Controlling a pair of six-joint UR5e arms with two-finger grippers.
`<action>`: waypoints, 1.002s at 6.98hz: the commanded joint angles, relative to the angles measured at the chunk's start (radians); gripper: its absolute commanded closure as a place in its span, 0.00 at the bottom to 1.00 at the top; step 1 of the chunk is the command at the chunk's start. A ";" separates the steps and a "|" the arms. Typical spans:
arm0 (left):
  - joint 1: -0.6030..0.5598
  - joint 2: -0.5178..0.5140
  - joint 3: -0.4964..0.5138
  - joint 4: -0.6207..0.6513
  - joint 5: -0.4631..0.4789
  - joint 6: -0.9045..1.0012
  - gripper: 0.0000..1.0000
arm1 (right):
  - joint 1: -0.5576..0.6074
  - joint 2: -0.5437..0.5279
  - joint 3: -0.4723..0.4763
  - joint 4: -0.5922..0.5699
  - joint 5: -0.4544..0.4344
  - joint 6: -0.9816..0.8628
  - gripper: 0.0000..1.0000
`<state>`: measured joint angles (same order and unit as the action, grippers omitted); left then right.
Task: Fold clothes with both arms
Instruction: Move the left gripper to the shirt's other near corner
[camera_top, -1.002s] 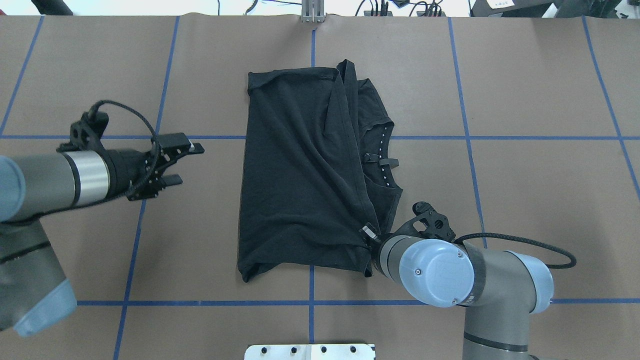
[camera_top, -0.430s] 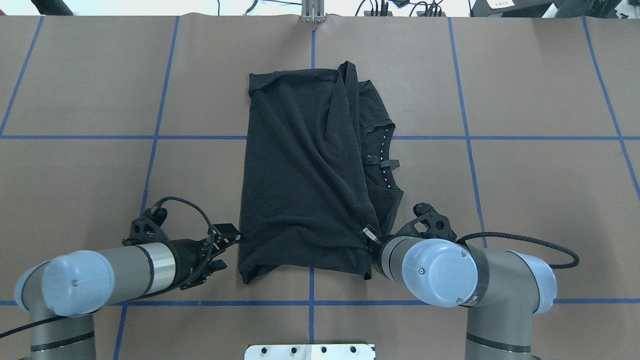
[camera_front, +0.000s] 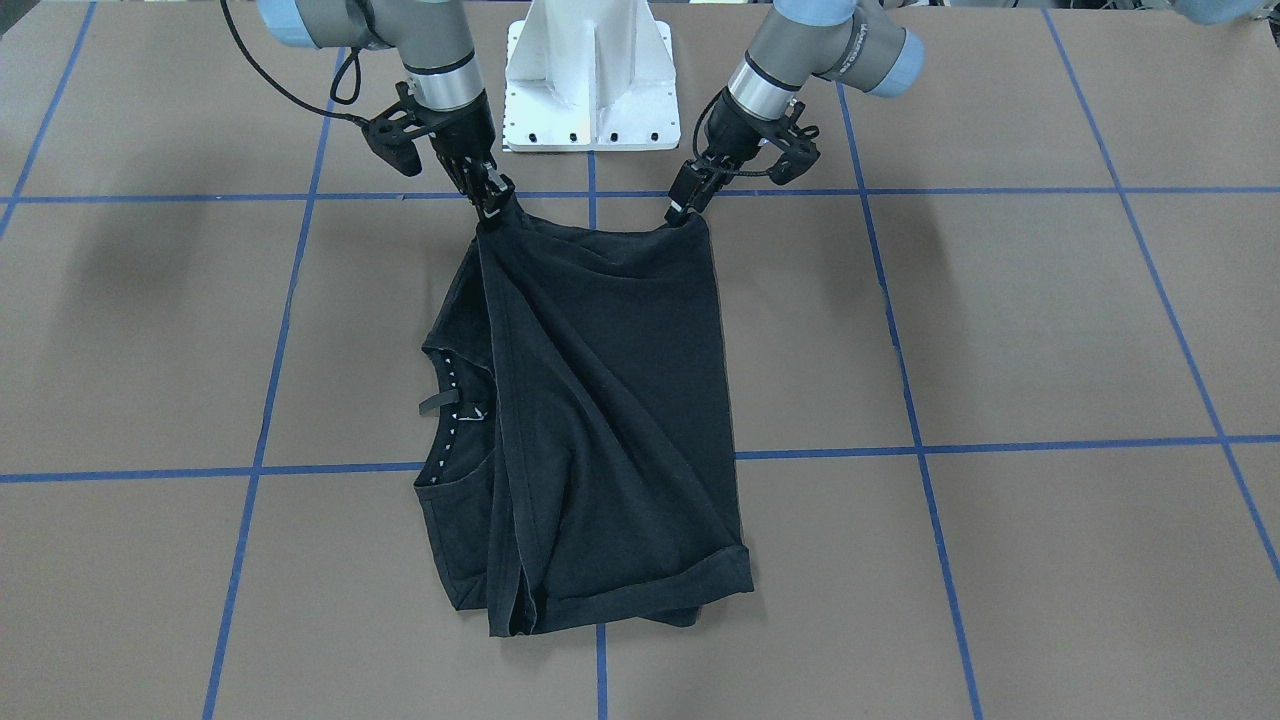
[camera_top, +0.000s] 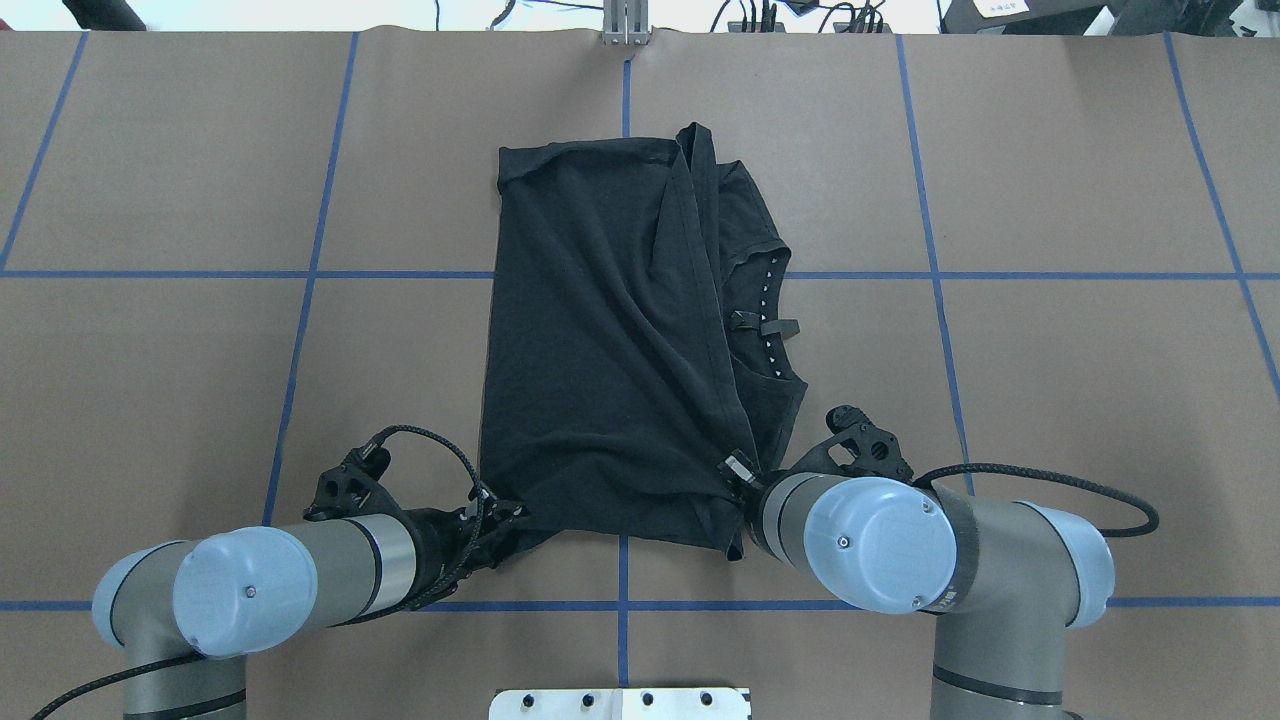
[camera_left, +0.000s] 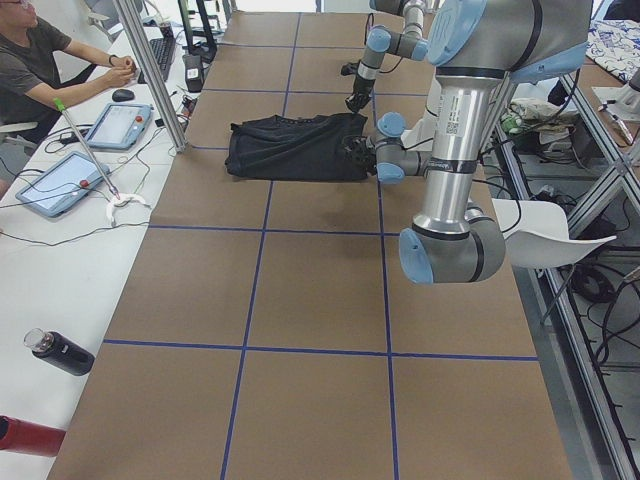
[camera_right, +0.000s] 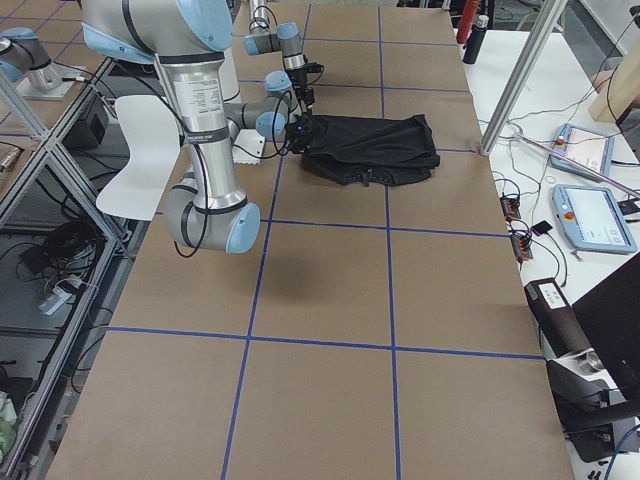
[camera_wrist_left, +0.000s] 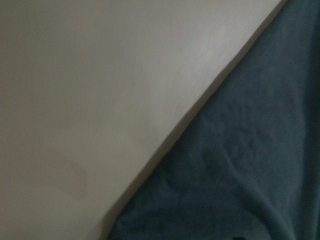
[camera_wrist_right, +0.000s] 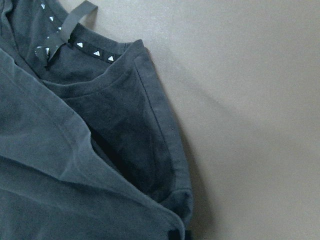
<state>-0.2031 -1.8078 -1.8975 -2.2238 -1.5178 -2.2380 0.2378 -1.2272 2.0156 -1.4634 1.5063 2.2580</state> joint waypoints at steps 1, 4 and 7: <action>0.004 0.016 0.003 0.006 -0.001 -0.002 0.34 | 0.000 0.000 -0.001 0.000 0.000 -0.002 1.00; 0.002 0.030 -0.008 0.006 -0.007 0.000 0.39 | 0.000 -0.009 0.000 0.000 -0.003 -0.002 1.00; 0.001 0.056 -0.034 -0.005 -0.002 -0.003 0.39 | -0.002 -0.008 0.000 0.000 -0.004 -0.002 1.00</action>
<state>-0.2039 -1.7689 -1.9241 -2.2230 -1.5230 -2.2398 0.2365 -1.2349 2.0147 -1.4634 1.5024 2.2565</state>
